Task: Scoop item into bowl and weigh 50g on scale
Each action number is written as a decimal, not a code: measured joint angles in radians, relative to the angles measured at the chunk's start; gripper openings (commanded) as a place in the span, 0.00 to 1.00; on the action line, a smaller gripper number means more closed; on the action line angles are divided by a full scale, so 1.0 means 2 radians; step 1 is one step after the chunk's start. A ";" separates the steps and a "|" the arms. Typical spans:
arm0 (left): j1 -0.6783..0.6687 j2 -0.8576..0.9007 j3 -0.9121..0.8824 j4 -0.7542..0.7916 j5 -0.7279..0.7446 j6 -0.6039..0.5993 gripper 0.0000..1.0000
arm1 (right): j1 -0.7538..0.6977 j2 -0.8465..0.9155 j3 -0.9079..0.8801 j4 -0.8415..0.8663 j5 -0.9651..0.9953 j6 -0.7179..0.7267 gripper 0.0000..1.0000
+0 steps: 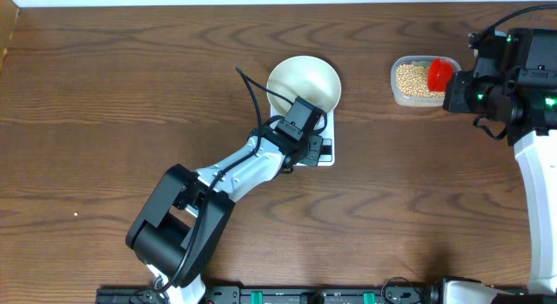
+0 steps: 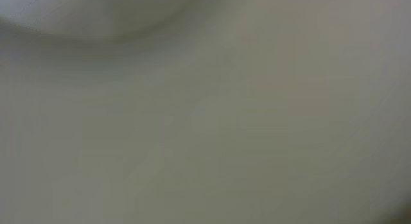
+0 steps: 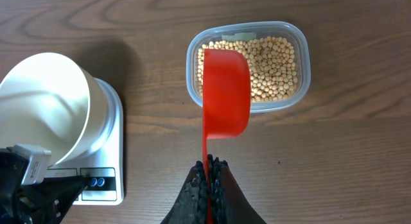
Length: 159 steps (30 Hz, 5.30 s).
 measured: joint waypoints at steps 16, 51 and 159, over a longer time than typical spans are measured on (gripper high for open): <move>-0.014 0.000 0.000 -0.001 -0.016 0.000 0.07 | 0.000 0.000 0.000 0.000 0.000 0.000 0.01; 0.005 -0.217 0.020 -0.093 -0.023 0.000 0.07 | 0.000 0.000 0.000 0.004 0.000 -0.002 0.01; 0.162 -0.219 0.021 -0.240 0.148 0.428 0.56 | 0.000 0.051 0.001 0.183 0.063 0.050 0.01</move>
